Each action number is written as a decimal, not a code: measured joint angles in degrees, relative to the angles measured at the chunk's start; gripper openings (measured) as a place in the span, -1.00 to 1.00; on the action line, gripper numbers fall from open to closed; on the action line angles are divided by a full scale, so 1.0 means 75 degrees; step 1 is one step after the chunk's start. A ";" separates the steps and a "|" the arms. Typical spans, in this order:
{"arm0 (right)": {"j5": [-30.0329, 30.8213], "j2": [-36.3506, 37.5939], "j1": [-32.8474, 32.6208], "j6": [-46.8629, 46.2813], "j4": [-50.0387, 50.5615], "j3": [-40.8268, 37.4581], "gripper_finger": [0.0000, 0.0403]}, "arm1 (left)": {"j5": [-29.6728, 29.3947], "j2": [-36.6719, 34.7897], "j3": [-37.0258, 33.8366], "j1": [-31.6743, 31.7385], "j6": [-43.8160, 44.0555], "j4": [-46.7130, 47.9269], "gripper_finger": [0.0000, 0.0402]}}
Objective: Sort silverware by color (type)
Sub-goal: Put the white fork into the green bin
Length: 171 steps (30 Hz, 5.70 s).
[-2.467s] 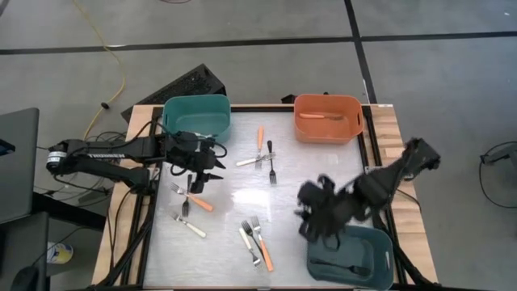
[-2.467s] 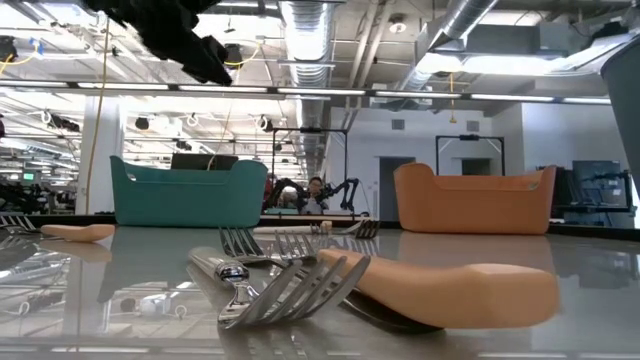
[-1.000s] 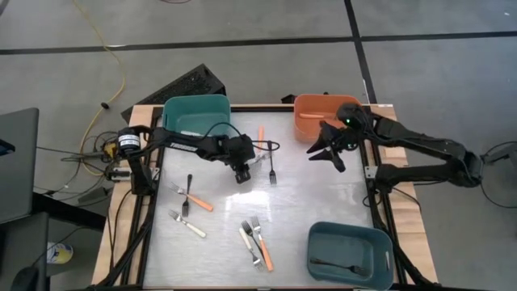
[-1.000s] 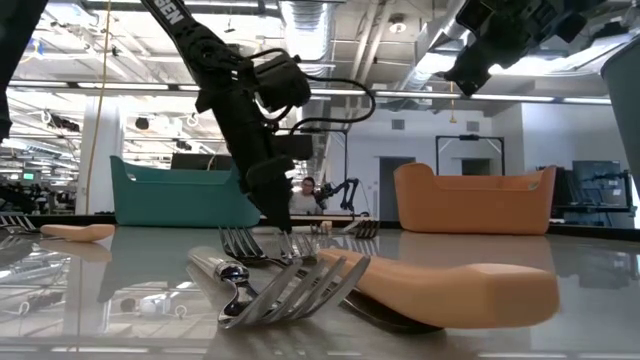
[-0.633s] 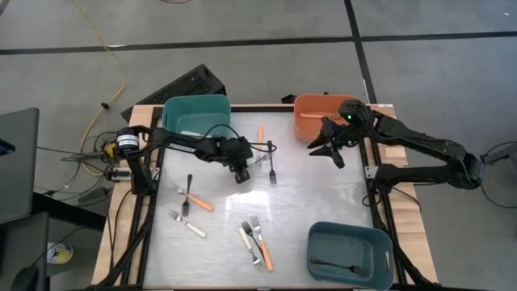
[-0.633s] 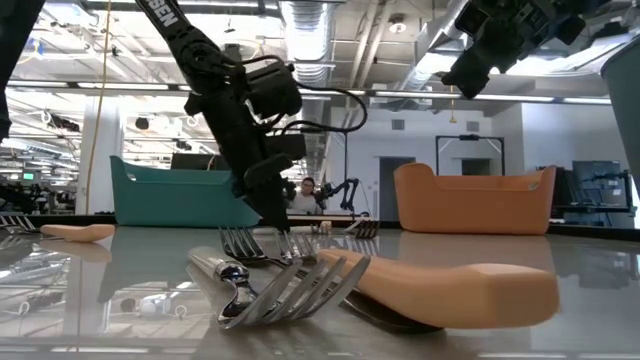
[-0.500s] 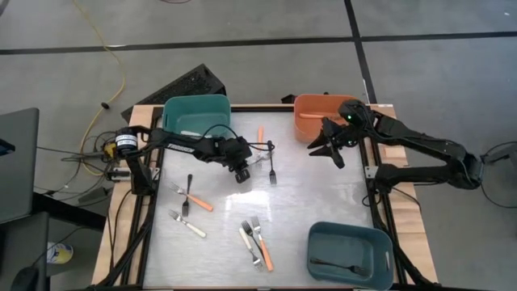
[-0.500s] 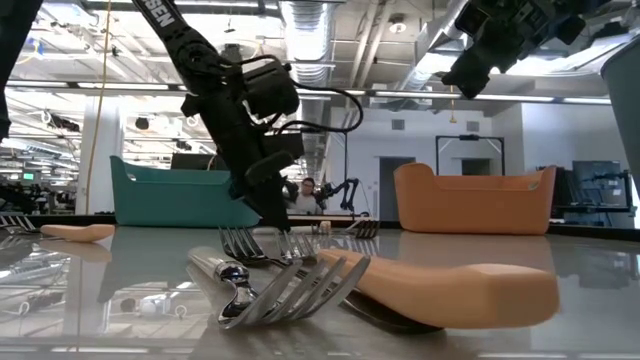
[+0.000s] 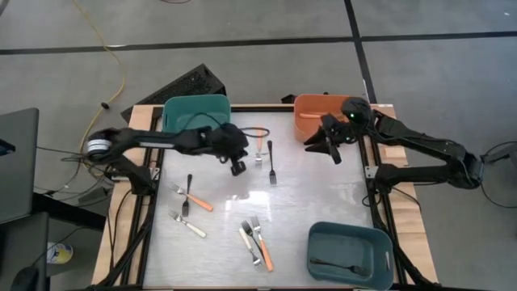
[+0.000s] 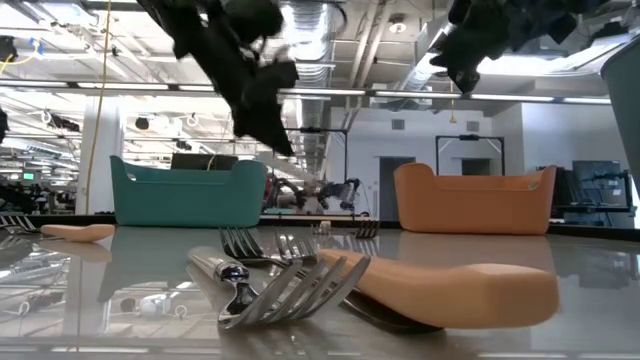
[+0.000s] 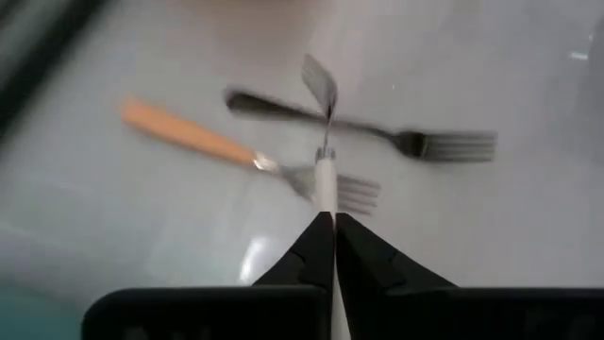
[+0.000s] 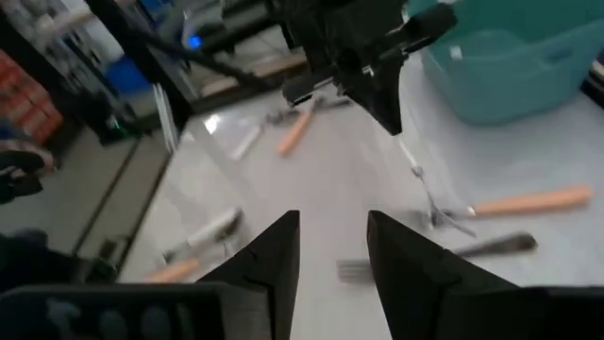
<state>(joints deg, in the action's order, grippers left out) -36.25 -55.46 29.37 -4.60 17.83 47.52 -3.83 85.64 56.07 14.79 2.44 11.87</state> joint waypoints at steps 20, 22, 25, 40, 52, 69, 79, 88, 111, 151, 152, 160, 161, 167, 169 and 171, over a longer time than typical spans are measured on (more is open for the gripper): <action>0.3290 -0.0323 -0.2032 -0.2731 -0.1897 0.0013 -0.27 | 0.1369 -0.1076 -0.0137 0.0804 -0.2098 0.0384 -0.88; 0.3290 -0.0426 -0.2136 -0.2736 -0.1862 0.0013 -0.27 | 0.1454 -0.0520 -0.0133 0.0704 -0.2183 -0.0198 -0.77; 0.3280 -0.0523 -0.2262 -0.2735 -0.1840 0.0010 -0.27 | 0.1486 0.0355 0.0004 0.0625 -0.2181 -0.0613 -0.56; 0.3212 -0.0495 -0.2399 -0.1447 -0.0948 0.0007 -0.27 | 0.0868 0.3186 0.0979 0.0632 -0.2465 -0.0732 -0.15; 0.3206 -0.0492 -0.1962 -0.1371 -0.0938 0.0007 -0.27 | 0.1011 0.3551 0.1020 0.0644 -0.2410 -0.0122 -0.46; 0.3220 -0.0489 -0.1983 -0.3046 -0.1897 0.0007 -0.27 | 0.1673 0.2595 0.0927 0.0651 -0.2557 0.0773 -0.95; 0.3912 -0.0498 -0.2436 -0.3410 -0.2305 0.0009 -0.27 | 0.1943 0.0445 0.0966 0.0784 -0.2779 0.0795 -0.99; 0.4494 -0.0621 -0.2668 -0.3416 -0.2278 0.0010 -0.27 | 0.1959 0.0309 0.0982 0.0823 -0.3576 0.0418 -1.00; 0.4360 -0.0720 -0.2822 -0.2904 -0.1857 0.0013 -0.27 | 0.1878 0.3436 0.1070 0.0615 -0.2939 -0.0817 -0.02; 0.4453 -0.0979 -0.2621 -0.3448 -0.1334 0.0013 -0.27 | 0.2090 -0.1273 0.0372 0.2319 -0.2763 0.1130 -1.00; 0.4453 -0.1057 -0.2621 -0.3526 -0.1218 0.0013 -0.27 | 0.2113 -0.1265 0.0320 0.2227 -0.2578 0.0891 -1.00; 0.4436 -0.1626 -0.2615 -0.3667 -0.1310 0.0010 -0.27 | 0.1536 -0.0754 -0.0108 0.0933 -0.1756 -0.1597 -0.73; 0.4419 -0.1648 -0.2615 -0.3667 -0.1351 0.0010 -0.27 | 0.1491 -0.0556 -0.0108 0.0821 -0.1658 -0.1834 -0.66; 0.4181 -0.1611 -0.2615 -0.3524 -0.1206 0.0010 -0.27 | 0.1533 0.1264 0.0313 0.0418 -0.0545 -0.2432 -0.21; 0.4081 -0.1590 -0.2615 -0.3477 -0.1148 0.0010 -0.27 | 0.1480 0.1894 0.0568 0.0365 -0.0496 -0.2377 -0.08; 0.3955 -0.1588 -0.2618 -0.3403 -0.1031 0.0010 -0.27 | 0.1427 0.2386 0.0805 0.0365 -0.0495 -0.2325 0.01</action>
<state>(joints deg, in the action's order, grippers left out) -6.59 -67.37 9.74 -30.12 10.09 47.59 6.87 103.53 62.11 17.53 -1.28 -5.56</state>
